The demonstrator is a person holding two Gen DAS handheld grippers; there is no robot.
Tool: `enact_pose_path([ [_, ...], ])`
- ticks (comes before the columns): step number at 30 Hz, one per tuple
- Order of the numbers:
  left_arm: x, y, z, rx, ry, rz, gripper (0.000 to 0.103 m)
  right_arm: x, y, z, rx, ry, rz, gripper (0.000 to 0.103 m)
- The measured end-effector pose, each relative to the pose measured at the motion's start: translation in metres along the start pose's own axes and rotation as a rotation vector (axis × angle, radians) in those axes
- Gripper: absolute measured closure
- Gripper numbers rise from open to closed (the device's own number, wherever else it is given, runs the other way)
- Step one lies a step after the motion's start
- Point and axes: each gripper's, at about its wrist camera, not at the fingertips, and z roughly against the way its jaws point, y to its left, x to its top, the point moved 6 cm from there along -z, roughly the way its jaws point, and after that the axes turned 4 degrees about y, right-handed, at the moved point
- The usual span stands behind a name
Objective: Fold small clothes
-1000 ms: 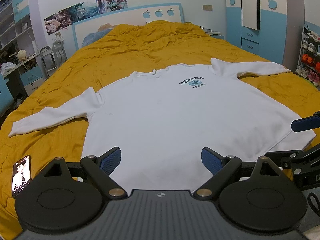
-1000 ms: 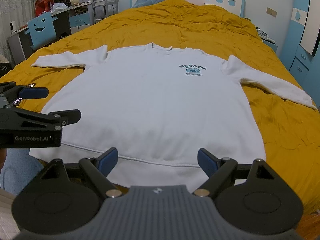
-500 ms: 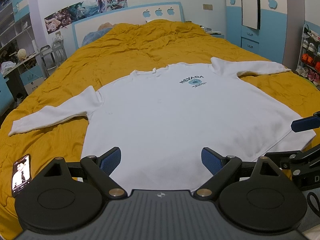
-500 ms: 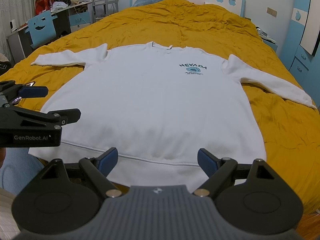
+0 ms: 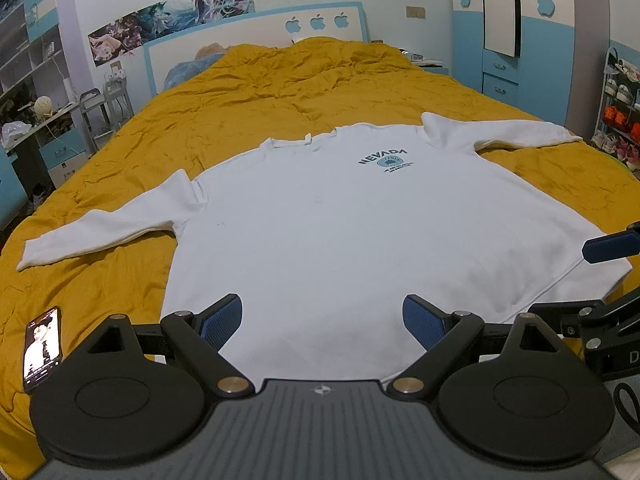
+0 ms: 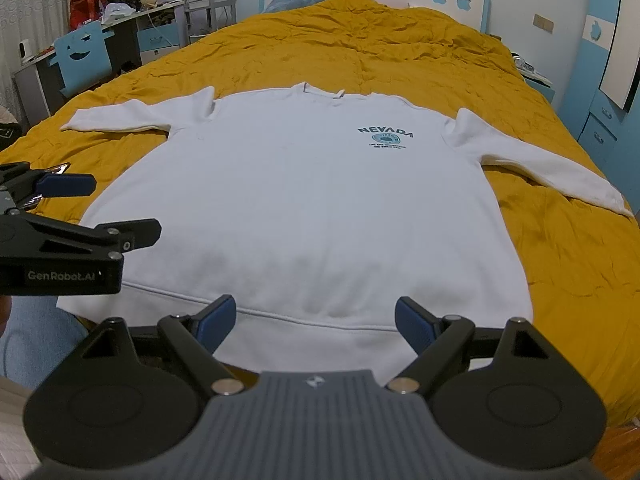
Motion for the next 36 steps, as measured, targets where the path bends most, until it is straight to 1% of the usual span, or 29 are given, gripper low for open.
enact_pose_path([
  [36, 0.0054, -0.0028, 0.007, -0.004, 0.027, 0.005, 0.0, -0.0005, 0.0007, -0.001, 0.0, 0.008, 0.01, 0.02],
])
